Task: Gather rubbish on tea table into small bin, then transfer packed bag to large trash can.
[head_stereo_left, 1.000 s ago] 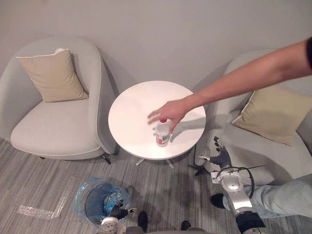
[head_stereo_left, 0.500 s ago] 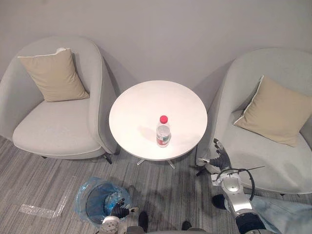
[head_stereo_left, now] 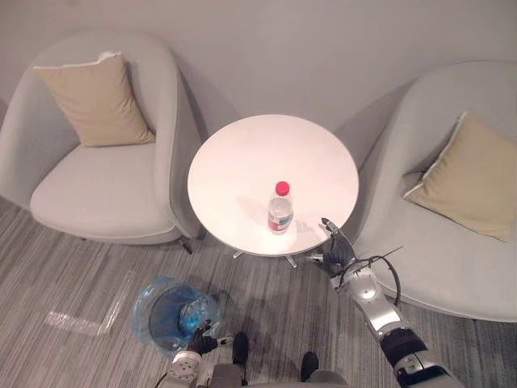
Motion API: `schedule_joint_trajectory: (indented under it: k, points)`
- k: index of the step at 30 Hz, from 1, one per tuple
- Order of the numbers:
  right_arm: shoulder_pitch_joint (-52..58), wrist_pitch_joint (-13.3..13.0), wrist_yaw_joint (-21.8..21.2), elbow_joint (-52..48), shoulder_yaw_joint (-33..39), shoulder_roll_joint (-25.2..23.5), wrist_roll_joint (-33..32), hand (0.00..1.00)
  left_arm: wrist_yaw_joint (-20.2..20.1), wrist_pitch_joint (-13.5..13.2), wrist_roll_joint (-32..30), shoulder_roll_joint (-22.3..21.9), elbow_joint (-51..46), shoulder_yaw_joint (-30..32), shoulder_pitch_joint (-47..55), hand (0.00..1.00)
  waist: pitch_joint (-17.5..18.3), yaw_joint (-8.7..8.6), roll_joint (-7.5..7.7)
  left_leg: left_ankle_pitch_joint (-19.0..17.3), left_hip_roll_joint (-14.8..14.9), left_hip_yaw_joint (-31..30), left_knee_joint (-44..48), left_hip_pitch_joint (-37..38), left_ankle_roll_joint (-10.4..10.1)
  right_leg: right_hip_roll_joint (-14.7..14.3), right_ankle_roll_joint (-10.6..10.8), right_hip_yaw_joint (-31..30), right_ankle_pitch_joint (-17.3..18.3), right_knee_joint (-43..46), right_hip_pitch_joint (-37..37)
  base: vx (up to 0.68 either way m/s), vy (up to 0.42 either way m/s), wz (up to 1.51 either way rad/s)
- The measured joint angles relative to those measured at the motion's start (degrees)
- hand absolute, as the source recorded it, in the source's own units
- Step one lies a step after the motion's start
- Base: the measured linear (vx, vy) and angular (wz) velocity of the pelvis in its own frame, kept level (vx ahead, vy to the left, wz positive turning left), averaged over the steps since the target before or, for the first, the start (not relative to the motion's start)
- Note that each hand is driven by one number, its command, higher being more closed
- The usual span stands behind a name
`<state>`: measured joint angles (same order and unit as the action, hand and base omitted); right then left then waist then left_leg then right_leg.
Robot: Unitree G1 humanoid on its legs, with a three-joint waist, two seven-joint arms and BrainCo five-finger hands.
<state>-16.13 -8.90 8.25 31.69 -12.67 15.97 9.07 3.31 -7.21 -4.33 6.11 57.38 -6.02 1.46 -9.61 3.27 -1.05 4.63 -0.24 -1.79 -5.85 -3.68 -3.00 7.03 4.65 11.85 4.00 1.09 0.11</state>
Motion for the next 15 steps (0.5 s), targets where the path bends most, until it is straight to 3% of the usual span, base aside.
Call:
schedule_joint_trajectory:
  k: [9, 15]
  points:
    - [-8.42, 0.51, 7.11, 3.9, 2.94, -2.1, -0.84, 0.0, 1.19, -0.54, 3.37, -0.09, -2.11, 0.49, -0.8, 0.0, -4.17, 1.3, -0.2, 0.59, -0.28, -2.49, 0.03, -2.49, 0.03, 0.16, -0.02, 1.59, -0.02, 0.71, -1.56, 0.0, 0.002, 0.16]
    - [-11.52, 0.53, 9.08, 4.2, 3.6, -2.47, -2.97, 0.0, 1.4, -1.08, 4.5, -0.22, -3.29, 0.52, -1.01, 0.0, -5.87, 1.91, -0.43, 0.59, -0.37, -3.57, 0.67, -3.83, 0.03, 0.2, -0.03, 2.12, -0.02, 1.37, -2.29, -0.01, 0.001, 0.11]
